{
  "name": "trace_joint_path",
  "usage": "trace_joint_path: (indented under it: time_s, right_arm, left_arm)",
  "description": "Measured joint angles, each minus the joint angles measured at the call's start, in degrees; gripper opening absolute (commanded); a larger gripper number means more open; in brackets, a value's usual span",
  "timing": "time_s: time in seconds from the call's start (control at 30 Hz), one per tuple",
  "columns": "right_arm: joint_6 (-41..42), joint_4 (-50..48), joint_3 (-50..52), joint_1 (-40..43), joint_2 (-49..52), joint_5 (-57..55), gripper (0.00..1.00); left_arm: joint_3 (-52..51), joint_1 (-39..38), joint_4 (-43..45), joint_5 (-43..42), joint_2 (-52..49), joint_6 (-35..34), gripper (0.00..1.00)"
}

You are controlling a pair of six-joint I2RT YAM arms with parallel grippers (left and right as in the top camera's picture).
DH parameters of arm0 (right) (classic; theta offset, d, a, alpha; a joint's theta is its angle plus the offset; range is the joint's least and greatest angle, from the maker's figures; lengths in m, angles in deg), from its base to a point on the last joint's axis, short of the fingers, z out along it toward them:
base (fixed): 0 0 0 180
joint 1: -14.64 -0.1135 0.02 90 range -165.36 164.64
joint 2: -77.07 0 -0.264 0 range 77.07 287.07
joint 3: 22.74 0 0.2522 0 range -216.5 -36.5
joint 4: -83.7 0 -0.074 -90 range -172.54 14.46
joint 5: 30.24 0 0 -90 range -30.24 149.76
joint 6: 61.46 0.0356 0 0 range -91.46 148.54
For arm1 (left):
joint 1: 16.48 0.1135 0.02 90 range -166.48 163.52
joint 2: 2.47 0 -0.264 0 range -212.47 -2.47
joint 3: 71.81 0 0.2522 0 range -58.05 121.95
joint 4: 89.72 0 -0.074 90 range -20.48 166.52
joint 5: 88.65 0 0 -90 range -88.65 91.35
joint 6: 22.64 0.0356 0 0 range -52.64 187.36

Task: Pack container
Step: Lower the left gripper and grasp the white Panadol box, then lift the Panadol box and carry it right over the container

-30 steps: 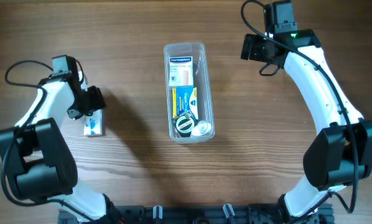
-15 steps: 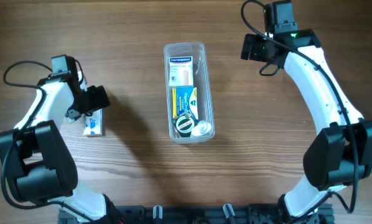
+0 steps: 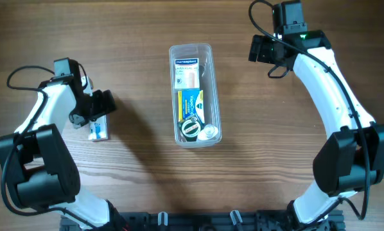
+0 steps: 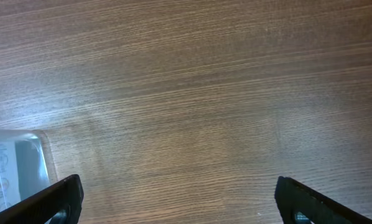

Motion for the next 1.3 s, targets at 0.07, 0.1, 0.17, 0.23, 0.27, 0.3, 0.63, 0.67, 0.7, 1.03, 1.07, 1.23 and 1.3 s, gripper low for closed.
trace_joint_path:
  time_s: [0.07, 0.1, 0.17, 0.23, 0.27, 0.3, 0.63, 0.67, 0.7, 1.03, 1.07, 1.23, 1.3]
  right_arm:
    - [0.0, 0.0, 0.0, 0.0, 0.0, 0.0, 1.00]
    - [0.0, 0.0, 0.0, 0.0, 0.0, 0.0, 1.00]
    - [0.0, 0.0, 0.0, 0.0, 0.0, 0.0, 1.00]
    - [0.0, 0.0, 0.0, 0.0, 0.0, 0.0, 1.00]
    - [0.0, 0.0, 0.0, 0.0, 0.0, 0.0, 1.00]
    - [0.0, 0.0, 0.0, 0.0, 0.0, 0.0, 1.00]
    - [0.0, 0.0, 0.0, 0.0, 0.0, 0.0, 1.00]
    - [0.0, 0.0, 0.0, 0.0, 0.0, 0.0, 1.00]
    - [0.0, 0.0, 0.0, 0.0, 0.0, 0.0, 1.00]
    - [0.0, 0.0, 0.0, 0.0, 0.0, 0.0, 1.00]
    - [0.0, 0.0, 0.0, 0.0, 0.0, 0.0, 1.00]
    - [0.0, 0.0, 0.0, 0.0, 0.0, 0.0, 1.00]
    - [0.0, 0.0, 0.0, 0.0, 0.0, 0.0, 1.00]
  left_arm:
    - [0.0, 0.0, -0.4, -0.3, 0.0, 0.1, 0.90]
    - [0.0, 0.0, -0.7, -0.5, 0.0, 0.1, 0.89]
    - [0.0, 0.0, -1.2, -0.5, 0.0, 0.1, 0.88]
    - [0.0, 0.0, -1.6, -0.9, 0.0, 0.1, 0.86]
    - [0.0, 0.0, -1.9, -0.9, 0.0, 0.1, 0.86]
    - [0.0, 0.0, -2.2, -0.9, 0.0, 0.1, 0.86]
    - [-1.5, -0.4, 0.4, -0.8, 0.0, -1.5, 0.89]
    - [-2.3, -0.4, 1.3, -0.8, 0.0, -1.8, 0.89]
    - [-3.0, -0.4, 1.8, -0.8, 0.0, -1.9, 0.89]
    - [-4.7, -0.4, 2.6, 0.6, 0.7, -3.0, 0.66]
    - [-4.7, -0.4, 2.6, 0.7, 0.7, -3.2, 0.64]
    - [-4.8, -0.4, 2.8, 1.1, 0.7, -3.4, 0.58]
    - [-4.8, -0.4, 2.8, 1.1, 0.7, -3.4, 0.57]
